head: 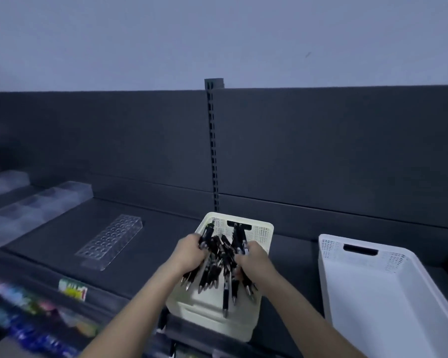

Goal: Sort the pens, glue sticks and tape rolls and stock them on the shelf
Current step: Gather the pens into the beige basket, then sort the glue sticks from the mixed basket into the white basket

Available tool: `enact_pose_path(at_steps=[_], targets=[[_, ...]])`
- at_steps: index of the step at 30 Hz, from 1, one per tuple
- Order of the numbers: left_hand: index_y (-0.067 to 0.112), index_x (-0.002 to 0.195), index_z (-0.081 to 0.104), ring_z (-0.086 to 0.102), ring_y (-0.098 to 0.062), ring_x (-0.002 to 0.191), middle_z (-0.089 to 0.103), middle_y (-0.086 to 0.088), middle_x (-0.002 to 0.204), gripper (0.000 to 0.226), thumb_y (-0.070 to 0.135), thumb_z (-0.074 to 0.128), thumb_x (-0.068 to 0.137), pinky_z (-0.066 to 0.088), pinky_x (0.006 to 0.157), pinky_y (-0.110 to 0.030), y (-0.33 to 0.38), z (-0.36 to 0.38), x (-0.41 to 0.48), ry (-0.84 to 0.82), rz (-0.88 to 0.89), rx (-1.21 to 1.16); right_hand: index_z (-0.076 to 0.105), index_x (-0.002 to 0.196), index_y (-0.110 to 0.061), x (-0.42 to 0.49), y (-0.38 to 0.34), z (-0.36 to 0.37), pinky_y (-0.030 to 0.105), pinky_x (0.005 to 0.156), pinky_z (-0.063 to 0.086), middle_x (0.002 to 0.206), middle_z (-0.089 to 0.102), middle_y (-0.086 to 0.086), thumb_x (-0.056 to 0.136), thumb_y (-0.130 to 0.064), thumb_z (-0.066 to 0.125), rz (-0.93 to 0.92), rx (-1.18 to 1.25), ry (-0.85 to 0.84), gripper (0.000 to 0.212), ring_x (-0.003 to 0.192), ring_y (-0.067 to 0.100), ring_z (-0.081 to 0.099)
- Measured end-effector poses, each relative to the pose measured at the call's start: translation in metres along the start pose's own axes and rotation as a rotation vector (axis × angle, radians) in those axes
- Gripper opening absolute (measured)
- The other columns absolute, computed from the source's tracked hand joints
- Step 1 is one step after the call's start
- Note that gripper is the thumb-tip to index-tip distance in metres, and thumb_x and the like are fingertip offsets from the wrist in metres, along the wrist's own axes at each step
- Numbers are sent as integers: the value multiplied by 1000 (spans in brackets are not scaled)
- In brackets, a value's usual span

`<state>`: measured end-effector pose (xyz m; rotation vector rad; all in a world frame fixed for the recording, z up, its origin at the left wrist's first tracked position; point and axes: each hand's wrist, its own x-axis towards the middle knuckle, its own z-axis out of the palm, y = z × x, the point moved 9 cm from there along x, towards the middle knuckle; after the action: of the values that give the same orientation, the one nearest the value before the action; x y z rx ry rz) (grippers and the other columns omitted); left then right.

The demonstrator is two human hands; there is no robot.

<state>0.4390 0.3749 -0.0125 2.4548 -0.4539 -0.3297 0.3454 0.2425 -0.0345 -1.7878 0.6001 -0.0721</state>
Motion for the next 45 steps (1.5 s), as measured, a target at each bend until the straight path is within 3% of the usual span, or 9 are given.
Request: enact_pose_path(at_steps=[2, 6, 12, 16, 21, 24, 31, 37, 45], targets=[[2, 107, 58, 59, -32, 104, 62, -18, 111, 23, 10, 50, 87, 44, 78, -28, 2, 11, 13, -16, 4, 64, 34, 132, -2, 12, -2, 4, 23, 60, 39, 85, 52, -1, 91, -5, 42, -3, -212, 48, 41, 81, 18, 52], [-1, 115, 51, 54, -32, 110, 53, -20, 122, 29, 13, 49, 90, 43, 87, -31, 3, 22, 29, -33, 12, 145, 30, 132, 2, 22, 0, 10, 26, 79, 39, 128, 50, 19, 90, -5, 41, 38, -479, 88, 44, 114, 31, 52], [2, 117, 54, 52, -30, 111, 51, -14, 120, 28, 13, 46, 92, 40, 90, -30, 13, 24, 24, -30, 197, 191, 48, 116, -4, 3, -20, -4, 27, 89, 40, 122, 48, 11, 92, -6, 40, -194, -711, 148, 25, 110, 24, 50], [5, 95, 55, 54, -26, 92, 54, -7, 96, 14, 15, 47, 91, 34, 69, -25, 33, 30, 8, -31, 322, 190, 53, 113, -6, -19, -18, -35, 29, 90, 45, 118, 53, 8, 92, -9, 39, -268, -838, 230, 25, 107, 22, 51], [10, 123, 52, 51, -23, 114, 56, -8, 120, 31, 20, 44, 95, 39, 94, -29, 85, 52, -21, -23, 493, 230, 45, 128, -12, -56, 1, -90, 28, 100, 39, 131, 46, 3, 97, -28, 39, -188, -999, 311, 36, 120, 20, 45], [12, 127, 49, 47, -23, 118, 54, -7, 124, 34, 21, 43, 95, 39, 99, -34, 121, 75, -39, -41, 585, 265, 47, 122, -12, -79, 16, -126, 26, 95, 37, 128, 47, 2, 97, -31, 38, -128, -1037, 359, 32, 117, 21, 44], [17, 130, 46, 42, -21, 122, 50, -1, 129, 35, 24, 38, 96, 36, 99, -31, 209, 131, -88, -74, 680, 315, 36, 137, -9, -137, 63, -220, 30, 106, 32, 143, 37, 5, 99, -35, 34, 6, -1023, 448, 46, 130, 23, 35], [16, 137, 41, 38, -19, 129, 46, -1, 138, 40, 23, 38, 97, 36, 104, -32, 285, 204, -134, -151, 715, 278, 43, 131, -11, -197, 110, -321, 34, 100, 35, 134, 43, 6, 96, -36, 39, 66, -1006, 530, 43, 124, 26, 39], [14, 129, 49, 45, -22, 119, 54, -5, 123, 36, 24, 44, 94, 39, 96, -29, 385, 298, -199, -217, 791, 245, 41, 134, -10, -264, 177, -452, 34, 99, 39, 135, 43, 7, 96, -32, 42, 150, -894, 598, 44, 125, 26, 41]])
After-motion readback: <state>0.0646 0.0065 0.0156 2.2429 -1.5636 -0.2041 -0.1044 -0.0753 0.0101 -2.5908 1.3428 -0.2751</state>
